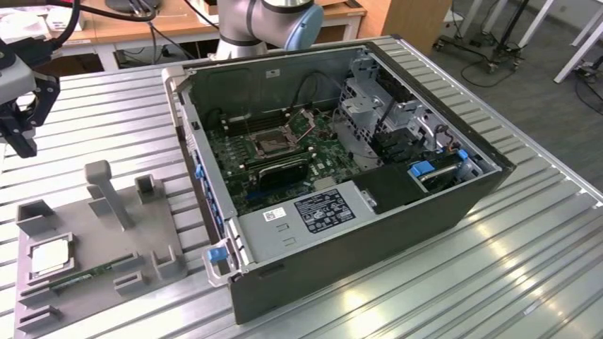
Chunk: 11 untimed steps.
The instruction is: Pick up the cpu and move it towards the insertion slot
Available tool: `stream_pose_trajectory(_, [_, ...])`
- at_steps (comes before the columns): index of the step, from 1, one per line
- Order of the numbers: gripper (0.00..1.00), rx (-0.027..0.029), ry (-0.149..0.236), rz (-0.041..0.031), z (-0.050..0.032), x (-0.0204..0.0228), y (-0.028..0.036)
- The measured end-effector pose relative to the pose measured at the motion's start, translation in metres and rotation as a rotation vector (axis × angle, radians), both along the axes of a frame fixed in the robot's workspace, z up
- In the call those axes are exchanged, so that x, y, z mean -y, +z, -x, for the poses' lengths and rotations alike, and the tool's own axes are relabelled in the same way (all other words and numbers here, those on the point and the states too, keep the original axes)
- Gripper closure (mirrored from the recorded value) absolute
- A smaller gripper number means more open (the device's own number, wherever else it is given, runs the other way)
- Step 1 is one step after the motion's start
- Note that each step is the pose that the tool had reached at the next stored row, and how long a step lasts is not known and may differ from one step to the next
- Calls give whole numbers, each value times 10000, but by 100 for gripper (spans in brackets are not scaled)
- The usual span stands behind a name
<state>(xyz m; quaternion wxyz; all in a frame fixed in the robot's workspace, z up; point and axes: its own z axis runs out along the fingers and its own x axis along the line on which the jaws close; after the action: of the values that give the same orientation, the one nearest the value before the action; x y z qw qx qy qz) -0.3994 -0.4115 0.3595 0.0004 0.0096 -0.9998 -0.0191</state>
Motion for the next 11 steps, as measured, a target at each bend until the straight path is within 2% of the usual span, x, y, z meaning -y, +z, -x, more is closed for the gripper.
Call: stream_pose_trajectory(11, [89, 0, -1, 4, 9, 14, 0])
